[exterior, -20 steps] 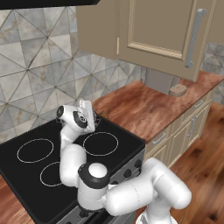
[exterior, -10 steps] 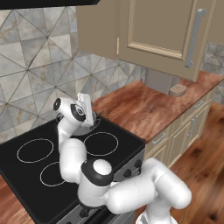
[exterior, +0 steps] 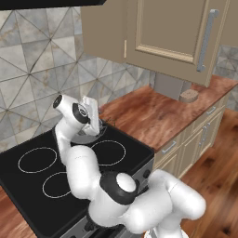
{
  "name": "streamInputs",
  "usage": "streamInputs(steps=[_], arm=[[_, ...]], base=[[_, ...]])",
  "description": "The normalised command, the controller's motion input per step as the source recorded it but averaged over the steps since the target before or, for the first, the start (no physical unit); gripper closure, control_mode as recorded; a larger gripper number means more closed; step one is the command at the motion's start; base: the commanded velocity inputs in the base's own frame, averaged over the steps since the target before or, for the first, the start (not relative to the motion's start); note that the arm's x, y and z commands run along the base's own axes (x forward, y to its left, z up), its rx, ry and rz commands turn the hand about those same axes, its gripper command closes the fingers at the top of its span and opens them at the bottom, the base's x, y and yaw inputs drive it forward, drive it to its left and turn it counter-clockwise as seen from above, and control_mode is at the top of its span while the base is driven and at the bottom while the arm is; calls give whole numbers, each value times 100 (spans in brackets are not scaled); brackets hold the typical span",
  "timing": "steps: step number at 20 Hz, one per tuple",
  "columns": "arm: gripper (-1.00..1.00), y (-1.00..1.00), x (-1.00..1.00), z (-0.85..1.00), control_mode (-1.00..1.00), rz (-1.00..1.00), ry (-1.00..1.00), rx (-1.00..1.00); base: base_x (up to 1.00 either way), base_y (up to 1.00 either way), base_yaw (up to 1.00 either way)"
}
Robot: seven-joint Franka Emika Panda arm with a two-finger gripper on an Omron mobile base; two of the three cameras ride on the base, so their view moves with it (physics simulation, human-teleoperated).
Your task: Open the cabinet and move the ladle to the pot. Then close the cabinet.
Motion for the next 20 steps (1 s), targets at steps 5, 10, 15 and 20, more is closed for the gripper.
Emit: streamInputs(steps=[5,10,15,20], arm=[[-100,-43,-88,16,-100,6,5,1],[-100,-44,-99,0,-100,14,0,0],[-100,-40,-99,20,-100,17,-1,0],[-100,-35,-69,22,-100,16,3,2]], base=[[0,0,0],[0,0,0],[0,0,0],[0,0,0]])
